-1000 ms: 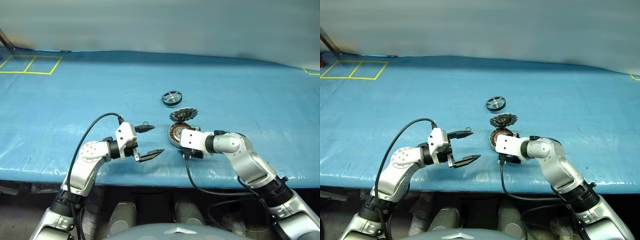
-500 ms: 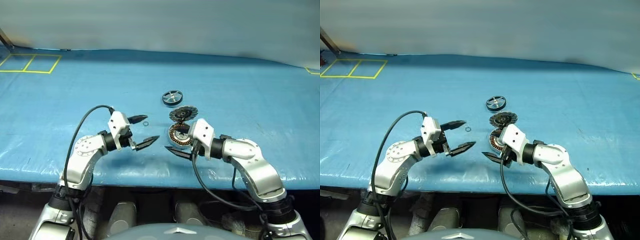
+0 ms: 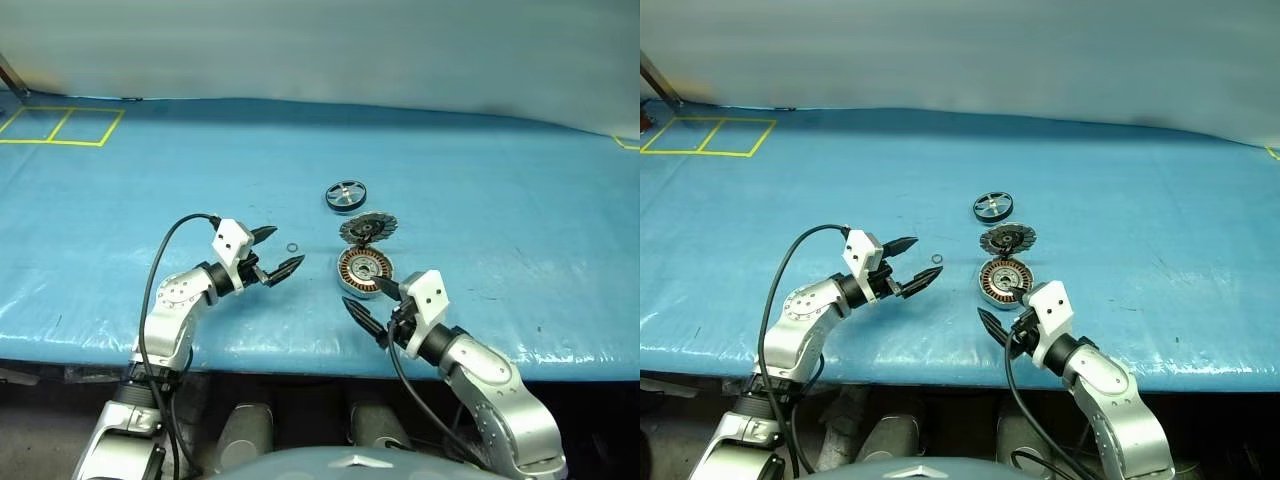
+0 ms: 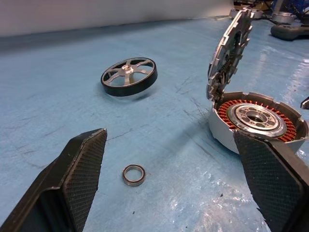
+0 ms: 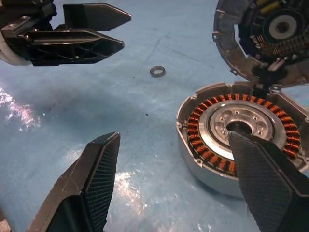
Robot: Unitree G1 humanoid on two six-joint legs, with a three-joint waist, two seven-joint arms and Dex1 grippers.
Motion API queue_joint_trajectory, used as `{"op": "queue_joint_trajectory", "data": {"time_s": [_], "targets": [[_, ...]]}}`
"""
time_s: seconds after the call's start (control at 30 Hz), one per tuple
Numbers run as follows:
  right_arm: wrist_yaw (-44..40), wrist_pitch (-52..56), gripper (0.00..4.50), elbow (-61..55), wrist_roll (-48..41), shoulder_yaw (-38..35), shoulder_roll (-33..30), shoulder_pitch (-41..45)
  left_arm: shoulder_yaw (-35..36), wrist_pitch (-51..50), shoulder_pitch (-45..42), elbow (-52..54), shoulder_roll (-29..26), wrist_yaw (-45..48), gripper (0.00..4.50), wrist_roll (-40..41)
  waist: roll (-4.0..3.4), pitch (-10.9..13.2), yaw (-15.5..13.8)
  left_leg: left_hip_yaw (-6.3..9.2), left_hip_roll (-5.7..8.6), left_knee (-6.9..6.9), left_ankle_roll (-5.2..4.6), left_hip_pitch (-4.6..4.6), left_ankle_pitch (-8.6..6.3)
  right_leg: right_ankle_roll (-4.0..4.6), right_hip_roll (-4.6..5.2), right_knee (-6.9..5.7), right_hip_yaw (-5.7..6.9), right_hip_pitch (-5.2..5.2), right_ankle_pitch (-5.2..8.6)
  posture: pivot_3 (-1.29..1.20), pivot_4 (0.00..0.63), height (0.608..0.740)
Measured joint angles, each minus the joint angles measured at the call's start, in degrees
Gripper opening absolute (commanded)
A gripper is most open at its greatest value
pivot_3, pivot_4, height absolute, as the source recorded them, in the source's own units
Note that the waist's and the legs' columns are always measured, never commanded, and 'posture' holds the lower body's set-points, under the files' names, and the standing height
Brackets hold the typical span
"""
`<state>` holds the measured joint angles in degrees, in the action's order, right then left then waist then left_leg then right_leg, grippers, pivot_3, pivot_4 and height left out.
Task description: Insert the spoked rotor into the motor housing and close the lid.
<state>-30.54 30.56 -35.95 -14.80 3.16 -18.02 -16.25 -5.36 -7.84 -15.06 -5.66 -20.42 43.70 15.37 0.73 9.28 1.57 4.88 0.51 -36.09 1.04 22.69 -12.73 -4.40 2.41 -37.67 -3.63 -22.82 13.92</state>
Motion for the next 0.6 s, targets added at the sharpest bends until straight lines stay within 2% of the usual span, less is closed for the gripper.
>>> {"op": "queue_joint_trajectory", "data": {"time_s": [0.23,0.37,0.6], "targets": [[-0.65,-0.59,3.76,-3.03,0.64,3.76,-4.31,-1.27,0.85,1.15,-4.23,-8.22,1.24,-2.39,4.50,-1.85,0.01,0.00,0.36,0.01,0.00,0.00,0.00,0.00,0.00,-0.02,-0.01,0.01,0.00,0.00,-0.01,0.00,0.150,0.740],[0.71,-1.72,3.76,-2.68,2.38,6.02,-4.44,-0.15,0.64,1.19,-4.39,-10.06,1.76,-2.29,4.50,-2.22,0.02,0.00,0.27,0.04,0.02,0.00,-0.01,0.03,-0.01,-0.01,0.00,0.01,0.00,0.00,-0.01,0.00,0.150,0.740],[2.32,-2.54,3.76,-1.46,3.31,6.40,-4.56,0.38,-0.78,0.84,-5.09,-13.03,1.99,-5.31,4.50,-7.38,0.03,0.01,0.04,0.04,0.02,0.00,0.00,0.02,0.00,-0.02,0.00,0.01,0.00,0.01,-0.01,0.00,0.150,0.740]]}}
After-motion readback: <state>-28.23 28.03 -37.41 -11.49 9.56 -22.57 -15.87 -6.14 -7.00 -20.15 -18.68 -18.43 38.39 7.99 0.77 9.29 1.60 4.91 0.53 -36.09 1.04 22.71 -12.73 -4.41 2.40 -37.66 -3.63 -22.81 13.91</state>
